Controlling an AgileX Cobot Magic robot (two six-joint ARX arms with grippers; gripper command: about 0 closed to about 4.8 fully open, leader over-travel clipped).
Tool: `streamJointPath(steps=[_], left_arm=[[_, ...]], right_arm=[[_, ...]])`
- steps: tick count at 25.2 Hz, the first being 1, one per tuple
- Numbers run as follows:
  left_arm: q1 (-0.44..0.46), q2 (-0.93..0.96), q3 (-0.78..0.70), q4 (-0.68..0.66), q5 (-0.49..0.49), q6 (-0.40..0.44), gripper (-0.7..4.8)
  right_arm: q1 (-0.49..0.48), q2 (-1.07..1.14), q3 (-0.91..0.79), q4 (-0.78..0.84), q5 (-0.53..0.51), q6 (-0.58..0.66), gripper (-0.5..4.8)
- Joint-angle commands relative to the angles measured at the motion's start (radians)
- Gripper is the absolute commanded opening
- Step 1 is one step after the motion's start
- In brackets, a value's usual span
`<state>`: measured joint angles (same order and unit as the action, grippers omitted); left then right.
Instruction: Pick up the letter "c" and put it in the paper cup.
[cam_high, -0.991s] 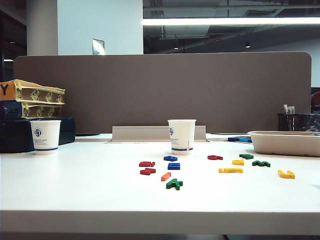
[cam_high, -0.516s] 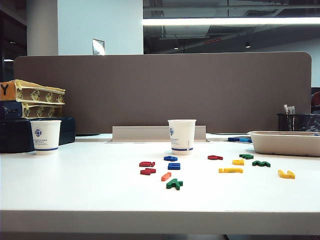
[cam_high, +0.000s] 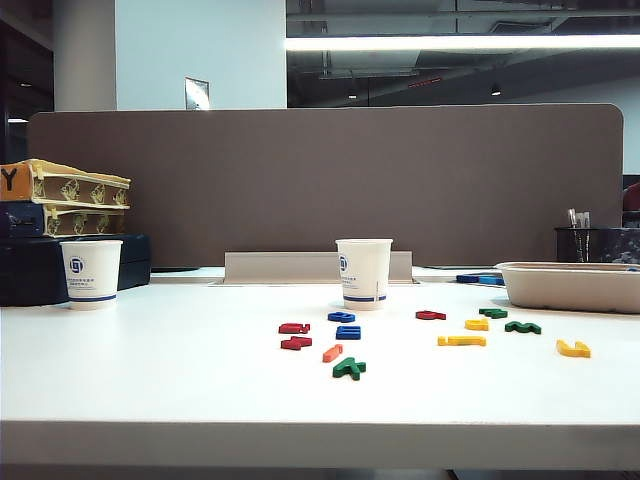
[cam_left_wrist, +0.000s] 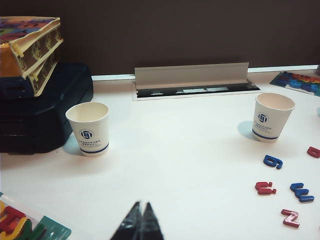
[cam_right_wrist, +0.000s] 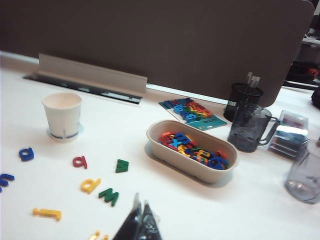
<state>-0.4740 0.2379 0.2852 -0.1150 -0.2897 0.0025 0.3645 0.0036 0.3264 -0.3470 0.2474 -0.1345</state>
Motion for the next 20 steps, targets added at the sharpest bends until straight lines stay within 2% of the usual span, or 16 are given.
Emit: streamJointPath(steps=[1,6,12,20], left_arm=[[0.0,0.0,-0.001,0.013,-0.015,-0.003,-0.06],[0.0,0.0,-0.003,0.019,-0.032,0.002,-0.06],[0.0,0.0,-0.003,0.019,-0.048,0.006,-0.06],[0.0,0.0,-0.005,0.016,-0.047,0.027,-0.06]], right_arm=[[0.001,-0.006,-0.034,0.075,0.005,0.065,-0.01],[0.001,-0.005,-0.107,0.148,0.006,0.064,-0.01],[0.001,-0.005,-0.159,0.161,0.052,0.064,-0.01],[0.001,-0.005,-0.264,0.316,0.066,0.064,-0.01]])
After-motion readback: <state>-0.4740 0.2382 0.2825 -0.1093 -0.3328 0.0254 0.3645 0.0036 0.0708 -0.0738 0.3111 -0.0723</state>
